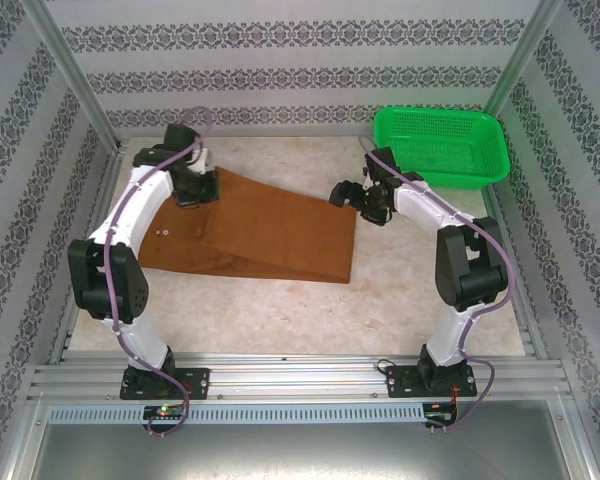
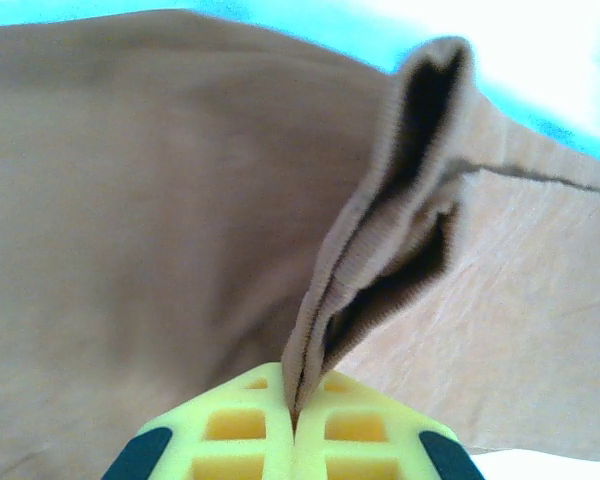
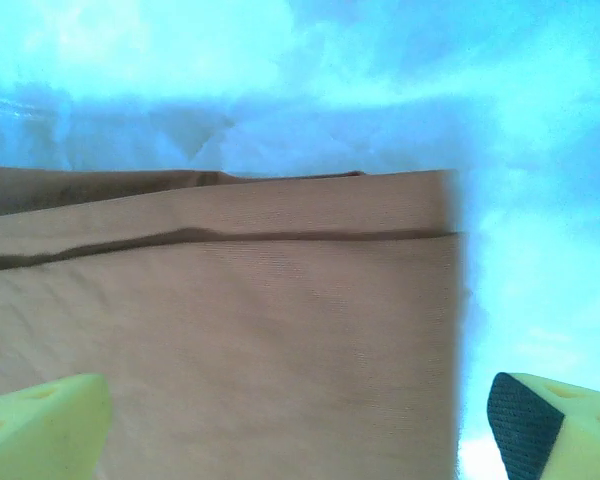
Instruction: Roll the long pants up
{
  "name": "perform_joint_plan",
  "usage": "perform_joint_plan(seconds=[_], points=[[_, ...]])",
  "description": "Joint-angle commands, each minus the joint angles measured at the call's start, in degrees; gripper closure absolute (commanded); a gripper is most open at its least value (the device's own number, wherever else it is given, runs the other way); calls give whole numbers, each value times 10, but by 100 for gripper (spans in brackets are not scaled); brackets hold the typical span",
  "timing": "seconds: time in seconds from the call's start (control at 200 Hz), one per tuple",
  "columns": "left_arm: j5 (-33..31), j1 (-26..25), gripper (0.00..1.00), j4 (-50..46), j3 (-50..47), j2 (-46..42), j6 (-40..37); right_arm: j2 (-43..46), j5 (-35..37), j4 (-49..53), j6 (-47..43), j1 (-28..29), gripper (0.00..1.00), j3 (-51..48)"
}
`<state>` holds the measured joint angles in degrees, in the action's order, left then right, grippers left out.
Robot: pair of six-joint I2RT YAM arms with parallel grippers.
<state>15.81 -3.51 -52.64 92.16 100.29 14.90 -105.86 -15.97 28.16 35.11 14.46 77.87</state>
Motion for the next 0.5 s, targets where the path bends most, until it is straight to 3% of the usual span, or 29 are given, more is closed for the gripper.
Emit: perform_joint_plan(seconds=[0.0, 0.255, 0.495], points=[[-61, 56, 100, -83, -7, -25, -9, -22, -18, 10, -13, 3, 2, 13], [-93, 176, 100, -127, 44, -20, -17, -71, -36, -5, -8, 20, 2, 44], [-111, 235, 100, -156, 136, 22, -18, -115, -55, 1, -11, 41, 2, 92]])
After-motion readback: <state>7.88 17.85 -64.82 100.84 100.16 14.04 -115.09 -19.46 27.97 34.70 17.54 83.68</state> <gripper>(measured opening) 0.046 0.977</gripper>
